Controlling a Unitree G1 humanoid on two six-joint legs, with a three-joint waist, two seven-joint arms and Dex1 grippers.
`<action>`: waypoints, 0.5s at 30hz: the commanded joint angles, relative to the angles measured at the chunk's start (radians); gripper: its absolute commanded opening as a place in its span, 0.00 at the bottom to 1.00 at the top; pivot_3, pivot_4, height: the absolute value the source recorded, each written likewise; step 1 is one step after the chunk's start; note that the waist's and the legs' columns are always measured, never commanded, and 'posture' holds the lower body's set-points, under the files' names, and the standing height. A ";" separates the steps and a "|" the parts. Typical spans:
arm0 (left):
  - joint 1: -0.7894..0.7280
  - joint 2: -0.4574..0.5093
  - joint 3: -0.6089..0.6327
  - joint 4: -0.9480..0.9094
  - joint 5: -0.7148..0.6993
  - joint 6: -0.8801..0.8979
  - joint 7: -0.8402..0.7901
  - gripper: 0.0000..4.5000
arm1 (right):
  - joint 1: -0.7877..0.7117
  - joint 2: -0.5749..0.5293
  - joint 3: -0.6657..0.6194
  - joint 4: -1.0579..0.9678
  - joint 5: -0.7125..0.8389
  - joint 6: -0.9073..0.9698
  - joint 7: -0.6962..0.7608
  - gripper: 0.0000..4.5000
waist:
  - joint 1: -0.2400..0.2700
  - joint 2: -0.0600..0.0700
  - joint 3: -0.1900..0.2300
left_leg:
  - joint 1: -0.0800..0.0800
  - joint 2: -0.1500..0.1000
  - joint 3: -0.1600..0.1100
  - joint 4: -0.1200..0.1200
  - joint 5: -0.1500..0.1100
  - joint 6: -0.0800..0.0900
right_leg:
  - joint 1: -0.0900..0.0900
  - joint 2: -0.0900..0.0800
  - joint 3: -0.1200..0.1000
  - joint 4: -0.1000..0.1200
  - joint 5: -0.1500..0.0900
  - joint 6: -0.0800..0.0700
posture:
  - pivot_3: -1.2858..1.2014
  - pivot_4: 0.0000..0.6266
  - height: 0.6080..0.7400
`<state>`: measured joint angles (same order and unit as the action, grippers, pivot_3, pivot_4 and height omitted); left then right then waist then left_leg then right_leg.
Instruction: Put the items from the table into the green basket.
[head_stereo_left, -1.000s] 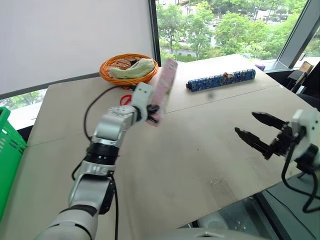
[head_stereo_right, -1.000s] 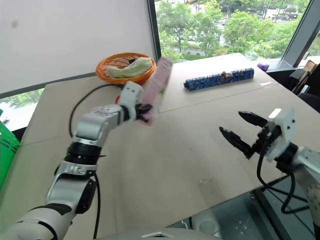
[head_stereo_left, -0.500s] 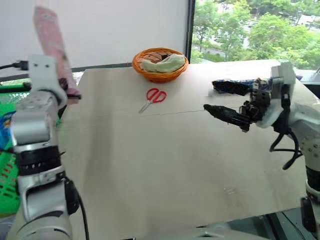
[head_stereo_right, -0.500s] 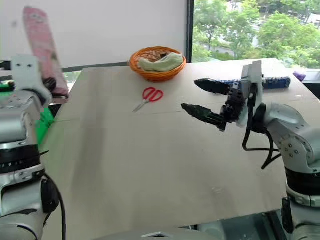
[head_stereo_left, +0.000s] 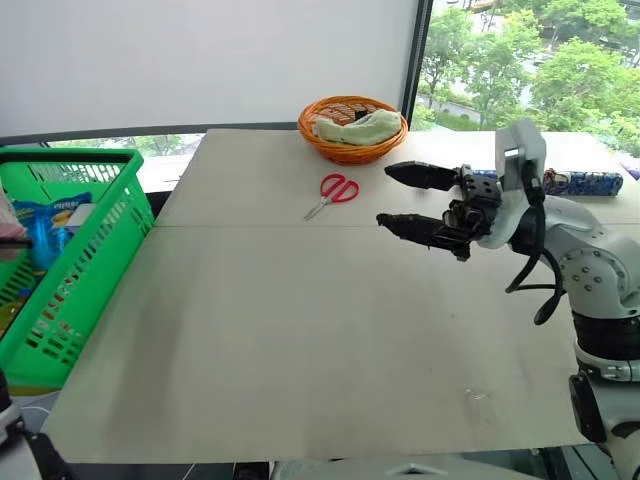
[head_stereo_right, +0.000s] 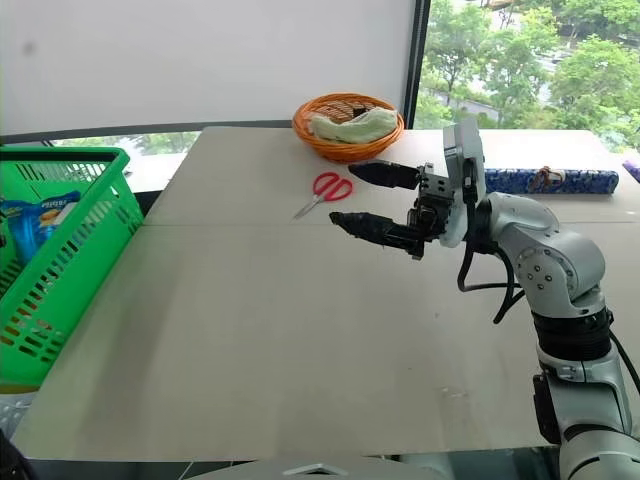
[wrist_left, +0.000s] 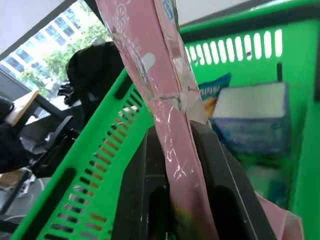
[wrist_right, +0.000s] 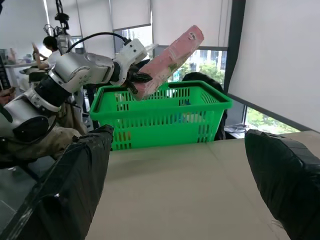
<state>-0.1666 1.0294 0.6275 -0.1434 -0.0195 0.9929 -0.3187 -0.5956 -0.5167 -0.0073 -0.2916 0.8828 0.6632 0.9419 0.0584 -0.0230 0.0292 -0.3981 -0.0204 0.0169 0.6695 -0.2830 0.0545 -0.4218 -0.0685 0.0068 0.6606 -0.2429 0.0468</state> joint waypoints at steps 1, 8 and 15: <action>0.032 0.067 0.034 -0.021 0.038 -0.057 -0.026 0.42 | -0.013 0.011 -0.009 0.001 -0.012 -0.029 0.021 1.00 | 0.007 0.000 0.000 | 0.000 0.000 0.000 0.000 0.000 0.000 | 0.000 0.000 0.000 0.000 0.000 0.000 | 0.58 0.00 0.98; 0.007 0.059 -0.010 -0.002 0.035 -0.086 -0.028 0.99 | 0.014 0.011 -0.021 -0.009 -0.035 -0.040 0.023 1.00 | 0.011 0.000 0.000 | 0.000 0.000 0.000 0.000 0.000 0.001 | 0.000 -0.001 -0.001 0.000 0.000 0.000 | 0.57 0.00 0.98; -0.177 -0.142 -0.105 -0.012 -0.134 -0.234 -0.083 0.99 | 0.126 -0.015 -0.065 0.031 -0.122 -0.112 -0.009 1.00 | 0.012 0.001 -0.003 | 0.000 0.000 0.000 0.000 0.000 0.000 | 0.000 -0.002 -0.003 0.000 0.000 0.000 | 0.54 0.00 0.98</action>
<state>-0.3099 0.9366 0.5397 -0.1281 -0.0876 0.8187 -0.3800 -0.4961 -0.5225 -0.0322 -0.2781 0.8063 0.6066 0.9466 0.0705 -0.0223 0.0263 -0.3982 -0.0208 0.0168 0.6693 -0.2831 0.0547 -0.4211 -0.0707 0.0036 0.6603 -0.2426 0.0467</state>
